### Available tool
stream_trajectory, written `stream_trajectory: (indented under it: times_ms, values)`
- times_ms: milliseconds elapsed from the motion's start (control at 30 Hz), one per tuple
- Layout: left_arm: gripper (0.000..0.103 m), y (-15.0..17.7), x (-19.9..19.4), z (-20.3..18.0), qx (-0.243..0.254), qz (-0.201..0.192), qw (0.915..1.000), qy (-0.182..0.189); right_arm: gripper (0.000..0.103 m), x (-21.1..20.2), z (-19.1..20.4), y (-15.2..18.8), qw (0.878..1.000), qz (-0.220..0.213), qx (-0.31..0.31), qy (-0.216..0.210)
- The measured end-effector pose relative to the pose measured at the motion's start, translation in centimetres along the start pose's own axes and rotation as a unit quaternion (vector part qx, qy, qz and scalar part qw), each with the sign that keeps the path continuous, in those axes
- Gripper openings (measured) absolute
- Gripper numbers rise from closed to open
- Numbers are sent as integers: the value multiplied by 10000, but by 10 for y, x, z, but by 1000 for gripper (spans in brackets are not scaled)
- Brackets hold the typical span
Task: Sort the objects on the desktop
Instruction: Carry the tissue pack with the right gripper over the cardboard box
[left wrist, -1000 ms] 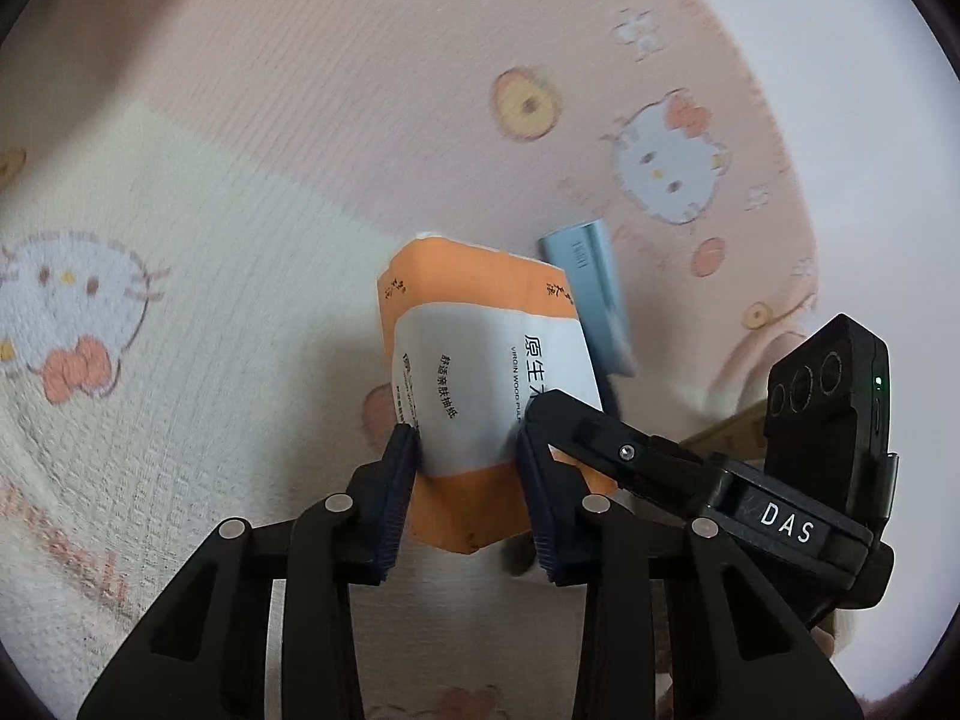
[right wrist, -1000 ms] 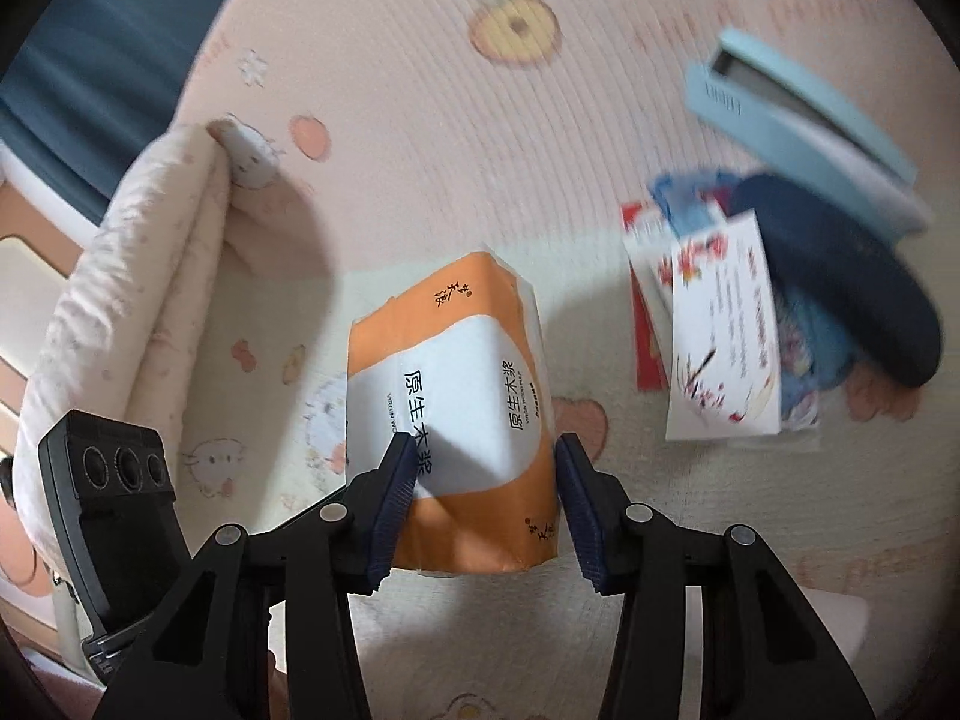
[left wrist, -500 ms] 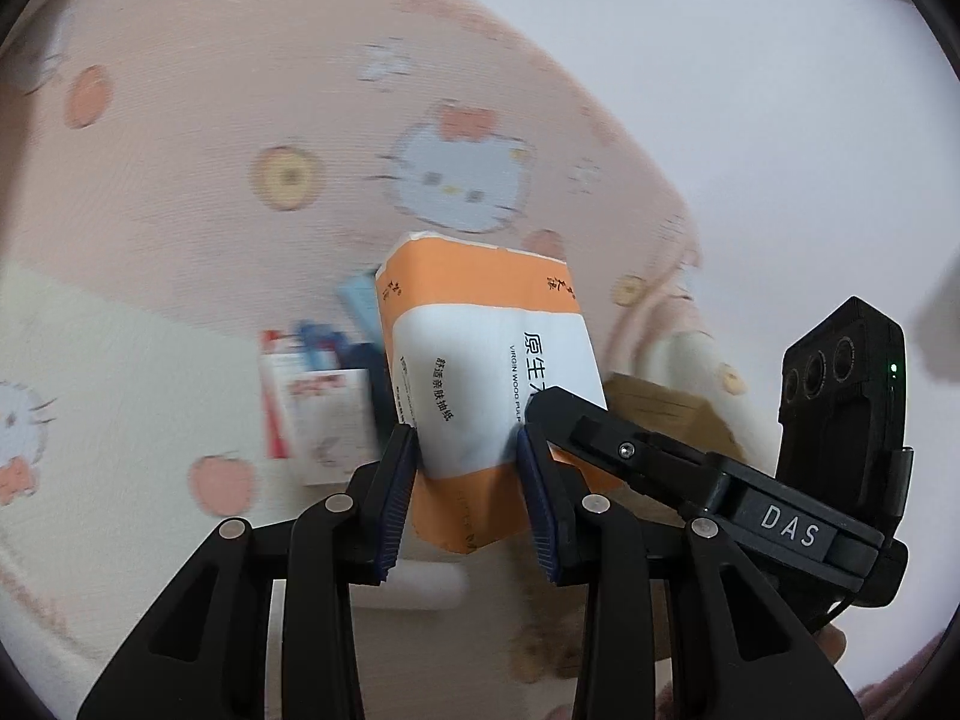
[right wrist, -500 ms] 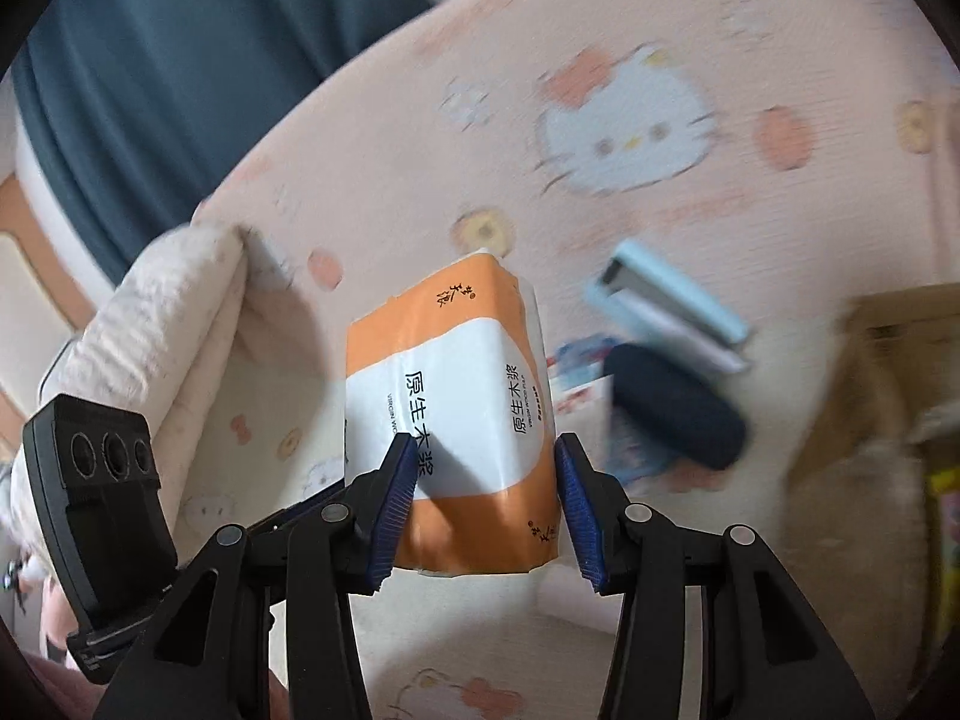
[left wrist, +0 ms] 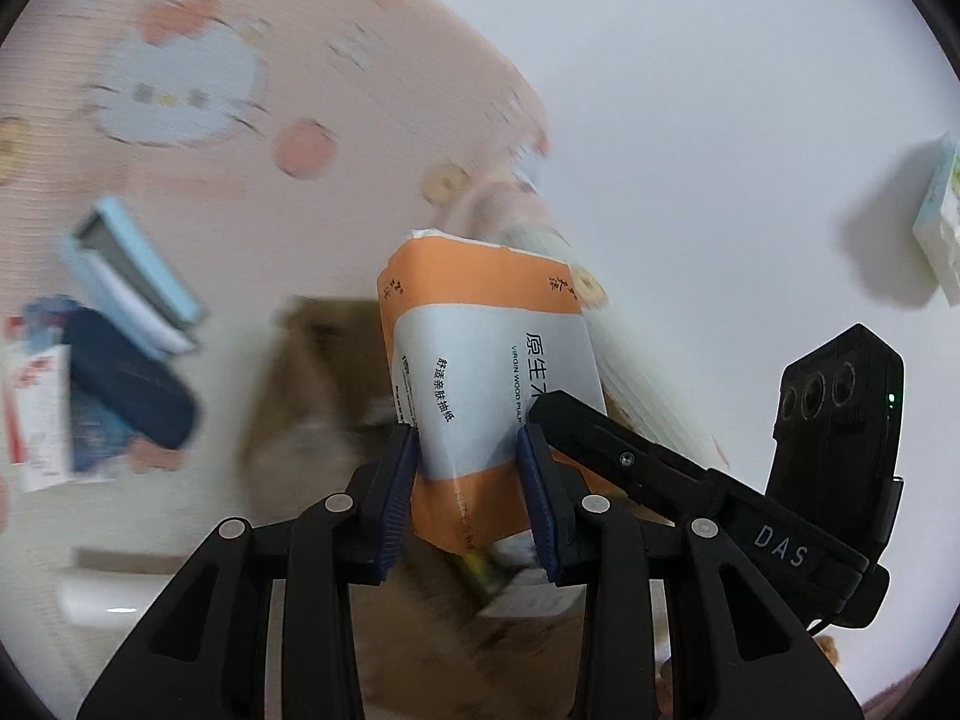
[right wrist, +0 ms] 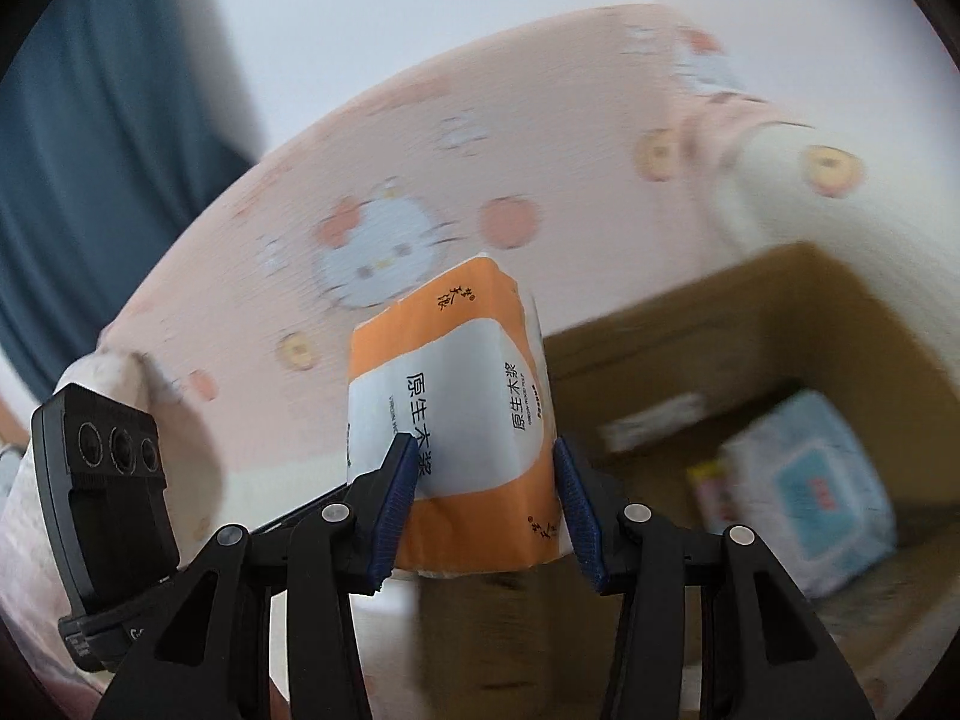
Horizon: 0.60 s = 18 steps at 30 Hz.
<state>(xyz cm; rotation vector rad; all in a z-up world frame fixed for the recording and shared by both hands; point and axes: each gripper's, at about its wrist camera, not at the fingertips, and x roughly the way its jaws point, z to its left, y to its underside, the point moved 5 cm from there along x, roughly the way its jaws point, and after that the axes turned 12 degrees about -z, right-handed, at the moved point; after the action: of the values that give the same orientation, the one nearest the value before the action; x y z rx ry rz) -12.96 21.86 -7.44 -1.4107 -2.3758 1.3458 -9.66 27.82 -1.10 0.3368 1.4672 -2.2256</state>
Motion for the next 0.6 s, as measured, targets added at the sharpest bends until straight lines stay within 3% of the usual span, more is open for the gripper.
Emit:
stream_trajectory:
  times_ms: [167,333,400,467,600]
  values:
    - [38,15,53,-27,-3,657,9977,156,44,-11,-62,-9,9983,238,300,443]
    - [38,23,97,-45,-27,1434,9892,300,44,-15,-102,-16,9953,502,322,757]
    - [38,20,106,-49,-46,1493,9886,208,44,-16,-111,-18,9951,576,380,715]
    - [37,19,114,-48,-499,1684,9845,-9,44,-14,-115,-18,9939,733,370,736]
    - [37,17,129,-52,-627,1882,9801,75,44,-18,-119,-24,9934,640,250,921]
